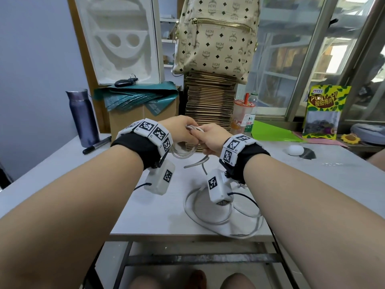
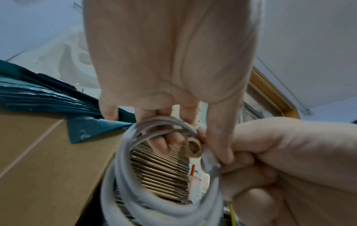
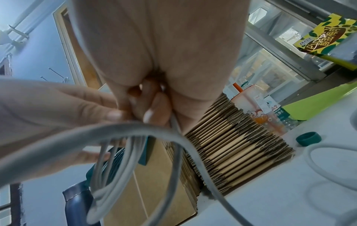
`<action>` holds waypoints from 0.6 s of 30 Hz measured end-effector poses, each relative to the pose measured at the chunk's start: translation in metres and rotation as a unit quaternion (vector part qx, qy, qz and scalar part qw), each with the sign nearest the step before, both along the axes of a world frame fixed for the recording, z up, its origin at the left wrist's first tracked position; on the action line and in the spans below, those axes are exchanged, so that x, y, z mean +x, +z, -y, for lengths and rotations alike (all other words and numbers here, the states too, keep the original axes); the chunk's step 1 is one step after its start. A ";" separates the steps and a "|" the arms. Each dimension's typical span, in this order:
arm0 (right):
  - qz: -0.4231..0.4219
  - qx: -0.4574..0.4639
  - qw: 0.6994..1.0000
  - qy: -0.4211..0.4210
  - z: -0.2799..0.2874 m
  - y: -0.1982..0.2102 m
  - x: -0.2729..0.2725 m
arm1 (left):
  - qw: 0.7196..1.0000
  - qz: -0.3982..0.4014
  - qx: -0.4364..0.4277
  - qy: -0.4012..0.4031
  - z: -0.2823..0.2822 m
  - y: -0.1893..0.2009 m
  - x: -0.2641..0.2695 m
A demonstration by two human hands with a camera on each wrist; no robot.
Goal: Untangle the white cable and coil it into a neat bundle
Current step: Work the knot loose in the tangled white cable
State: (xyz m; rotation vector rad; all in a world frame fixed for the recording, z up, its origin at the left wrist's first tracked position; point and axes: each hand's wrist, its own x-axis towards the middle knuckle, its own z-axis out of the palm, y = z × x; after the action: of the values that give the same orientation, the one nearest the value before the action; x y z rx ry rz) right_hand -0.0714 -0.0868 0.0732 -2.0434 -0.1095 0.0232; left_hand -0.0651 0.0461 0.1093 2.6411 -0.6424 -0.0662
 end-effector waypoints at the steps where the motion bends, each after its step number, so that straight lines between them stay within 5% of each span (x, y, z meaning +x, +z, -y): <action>1: 0.001 0.005 1.000 0.003 0.001 0.000 0.000 | 1.000 -0.001 -0.013 -0.001 -0.002 -0.001 0.000; 11: -0.086 0.232 0.969 -0.012 0.004 0.006 -0.006 | 0.995 -0.002 -0.102 0.002 -0.005 -0.012 0.002; 18: -0.118 0.268 0.956 -0.037 0.003 0.005 -0.008 | 0.994 0.030 -0.098 0.045 -0.003 -0.015 0.003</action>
State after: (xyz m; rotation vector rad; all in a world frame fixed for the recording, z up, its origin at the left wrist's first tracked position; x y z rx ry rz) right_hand -0.0791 -0.0897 0.0785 -1.4873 0.1036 0.1726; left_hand -0.0617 0.0496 0.0944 2.4850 -0.5191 0.0983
